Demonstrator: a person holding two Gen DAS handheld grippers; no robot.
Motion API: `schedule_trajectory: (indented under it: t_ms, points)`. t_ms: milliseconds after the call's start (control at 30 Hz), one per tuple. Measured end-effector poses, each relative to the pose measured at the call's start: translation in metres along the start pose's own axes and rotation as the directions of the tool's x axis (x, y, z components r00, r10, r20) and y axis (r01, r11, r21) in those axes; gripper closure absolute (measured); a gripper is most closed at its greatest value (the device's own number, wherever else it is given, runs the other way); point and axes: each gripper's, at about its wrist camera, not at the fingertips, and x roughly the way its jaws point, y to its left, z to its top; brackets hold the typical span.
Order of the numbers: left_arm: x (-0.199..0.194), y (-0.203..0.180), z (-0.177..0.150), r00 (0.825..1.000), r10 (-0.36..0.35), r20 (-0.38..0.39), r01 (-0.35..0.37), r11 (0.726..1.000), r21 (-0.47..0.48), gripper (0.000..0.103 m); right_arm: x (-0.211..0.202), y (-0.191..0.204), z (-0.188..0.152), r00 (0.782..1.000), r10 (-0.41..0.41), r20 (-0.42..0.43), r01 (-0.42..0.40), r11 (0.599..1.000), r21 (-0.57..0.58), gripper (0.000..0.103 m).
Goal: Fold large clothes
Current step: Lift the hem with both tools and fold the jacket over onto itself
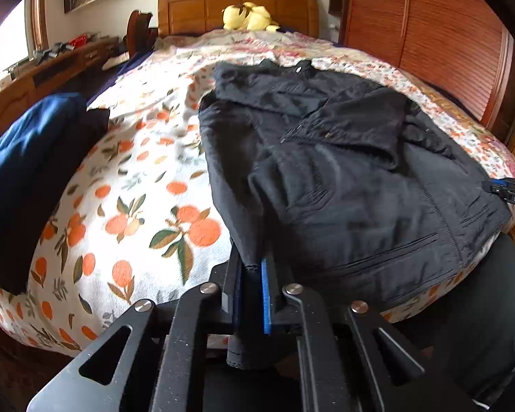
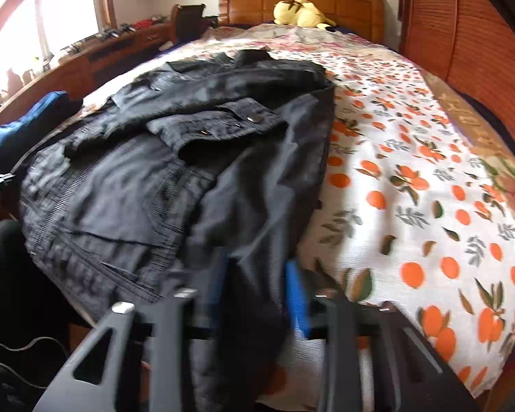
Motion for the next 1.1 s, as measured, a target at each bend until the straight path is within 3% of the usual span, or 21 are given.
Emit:
schedule_trajectory:
  t_ms: [133, 400, 500, 667, 867, 1100]
  points:
    - [-0.013, -0.006, 0.007, 0.999, -0.012, 0.053, 0.012, 1.0, -0.006, 0.094, 0.0, -0.006, -0.002, 0.999, 0.029, 0.02, -0.029, 0.999, 0.03, 0.086]
    - [-0.005, -0.006, 0.005, 1.0, -0.009, 0.023, 0.009, 1.0, 0.003, 0.096, 0.007, -0.019, -0.003, 0.996, 0.091, 0.001, -0.091, 0.99, 0.108, 0.083]
    - [-0.022, -0.009, 0.014, 0.997, -0.004, 0.078, 0.005, 1.0, -0.012, 0.097, 0.0, -0.015, 0.004, 0.996, 0.087, 0.019, -0.089, 0.992, 0.089, 0.093]
    - [-0.059, -0.023, 0.049, 0.986, -0.035, 0.165, 0.029, 0.999, 0.04, 0.097, -0.035, -0.004, 0.033, 0.986, 0.093, 0.136, -0.1, 0.994, 0.046, 0.097]
    - [-0.098, -0.05, 0.089, 0.971, -0.022, 0.239, -0.013, 0.99, 0.143, 0.097, -0.081, 0.013, 0.073, 0.963, 0.092, 0.252, -0.094, 0.996, -0.001, 0.098]
    - [-0.158, -0.055, 0.116, 0.944, -0.05, 0.327, -0.006, 0.986, 0.167, 0.097, -0.162, 0.026, 0.071, 0.921, 0.097, 0.377, -0.082, 0.995, -0.056, 0.098]
